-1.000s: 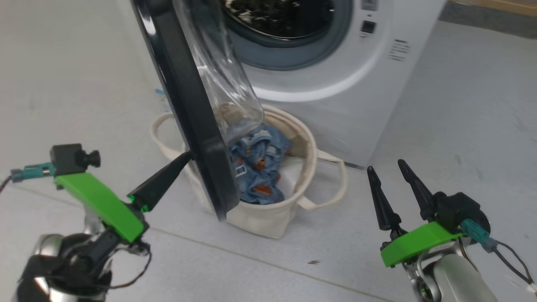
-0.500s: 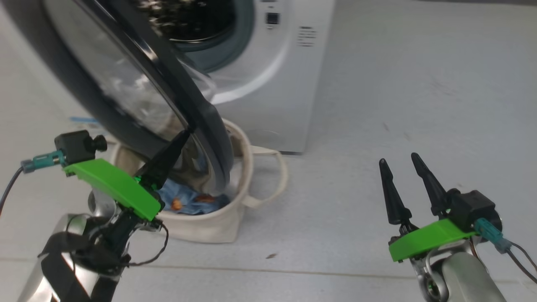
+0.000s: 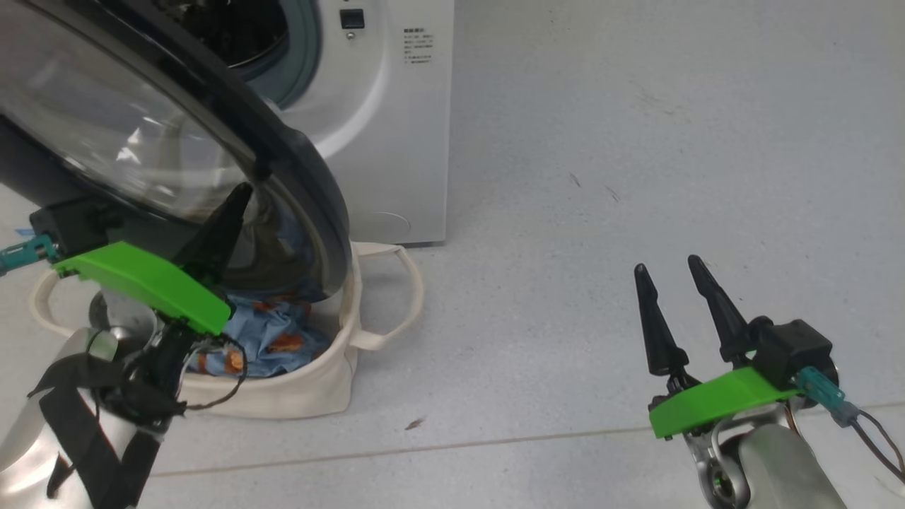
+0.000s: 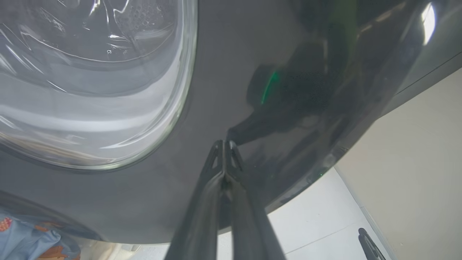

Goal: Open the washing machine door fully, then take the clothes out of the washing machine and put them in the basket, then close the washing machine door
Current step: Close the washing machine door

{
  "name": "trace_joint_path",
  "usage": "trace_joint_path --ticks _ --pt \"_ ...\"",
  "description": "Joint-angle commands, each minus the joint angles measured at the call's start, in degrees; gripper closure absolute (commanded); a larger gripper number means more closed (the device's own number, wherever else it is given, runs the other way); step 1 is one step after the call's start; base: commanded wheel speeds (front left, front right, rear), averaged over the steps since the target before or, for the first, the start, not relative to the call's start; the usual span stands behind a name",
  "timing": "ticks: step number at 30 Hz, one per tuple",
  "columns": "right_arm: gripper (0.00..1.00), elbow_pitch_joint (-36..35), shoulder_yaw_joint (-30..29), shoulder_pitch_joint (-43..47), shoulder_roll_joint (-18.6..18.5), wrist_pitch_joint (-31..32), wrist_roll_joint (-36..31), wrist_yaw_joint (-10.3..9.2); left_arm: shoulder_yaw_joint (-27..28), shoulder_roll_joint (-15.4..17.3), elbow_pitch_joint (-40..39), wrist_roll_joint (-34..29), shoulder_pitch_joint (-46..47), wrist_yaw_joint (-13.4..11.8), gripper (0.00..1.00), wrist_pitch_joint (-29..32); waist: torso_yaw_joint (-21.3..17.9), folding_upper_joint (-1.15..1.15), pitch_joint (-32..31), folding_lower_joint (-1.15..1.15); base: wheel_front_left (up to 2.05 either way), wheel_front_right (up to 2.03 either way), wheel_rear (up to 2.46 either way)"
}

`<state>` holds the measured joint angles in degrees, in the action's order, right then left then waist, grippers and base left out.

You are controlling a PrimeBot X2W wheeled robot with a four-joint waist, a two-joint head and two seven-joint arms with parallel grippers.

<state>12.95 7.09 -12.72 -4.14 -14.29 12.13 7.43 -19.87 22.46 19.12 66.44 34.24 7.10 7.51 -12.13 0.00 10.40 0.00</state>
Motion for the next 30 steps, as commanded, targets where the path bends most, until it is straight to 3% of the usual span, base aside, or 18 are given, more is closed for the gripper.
trace_joint_path --ticks 1,5,6,7,8,15,21,26,30 --pt "0.0 -2.1 1.12 -1.65 0.51 -0.71 0.08 0.06 1.85 3.31 -1.2 0.06 2.33 0.38 1.0 -1.06 0.59 0.0 -0.32 0.0 0.0 0.0 0.0" --pt "0.0 -1.88 1.14 -1.19 0.56 -0.71 -0.02 0.06 0.1 4.88 -0.34 0.39 1.72 0.38 1.0 -4.12 2.21 0.0 -1.38 0.0 0.0 0.0 0.0" --pt "0.0 -1.77 1.11 -1.04 0.5 -0.71 -0.03 0.06 -0.24 5.29 -0.13 0.02 1.46 0.38 0.71 -5.08 2.64 0.0 -1.71 0.0 0.0 0.0 0.0" --pt "0.0 -1.58 1.11 -0.84 0.44 -0.71 -0.07 0.06 -0.7 5.68 -0.07 -0.47 1.06 0.38 0.28 -6.13 3.03 0.0 -2.26 0.0 0.0 0.0 0.0" --pt "0.0 -1.39 1.18 -0.58 0.41 -0.71 -0.08 0.06 -0.96 6.03 -0.08 -0.76 0.46 0.38 0.01 -7.35 3.38 0.0 -2.89 0.0 0.0 0.0 0.0" --pt "0.0 -1.49 0.95 1.08 0.34 -0.71 0.0 0.06 0.51 10.9 -0.01 -5.48 -6.14 0.1 0.0 -17.44 4.97 0.0 -6.62 0.0 0.0 0.0 0.0" --pt "0.0 -1.78 0.4 2.5 0.22 -0.71 -0.28 0.06 3.9 15.82 -2.44 -9.82 -14.67 -2.99 0.0 -21.44 5.57 0.0 -8.07 0.0 0.0 0.0 0.0" --pt "0.0 -2.21 -0.04 2.7 0.15 -0.71 -0.54 0.06 8.67 17.26 -4.34 -11.43 -20.29 -4.89 0.0 -22.32 5.49 0.0 -7.93 0.0 0.0 0.0 0.0" --pt "0.0 -2.82 -0.97 2.88 0.11 -0.71 -0.92 0.06 15.86 16.91 -7.21 -15.92 -25.29 -6.8 0.0 -22.47 5.32 0.0 -7.98 0.0 0.0 0.0 0.0"
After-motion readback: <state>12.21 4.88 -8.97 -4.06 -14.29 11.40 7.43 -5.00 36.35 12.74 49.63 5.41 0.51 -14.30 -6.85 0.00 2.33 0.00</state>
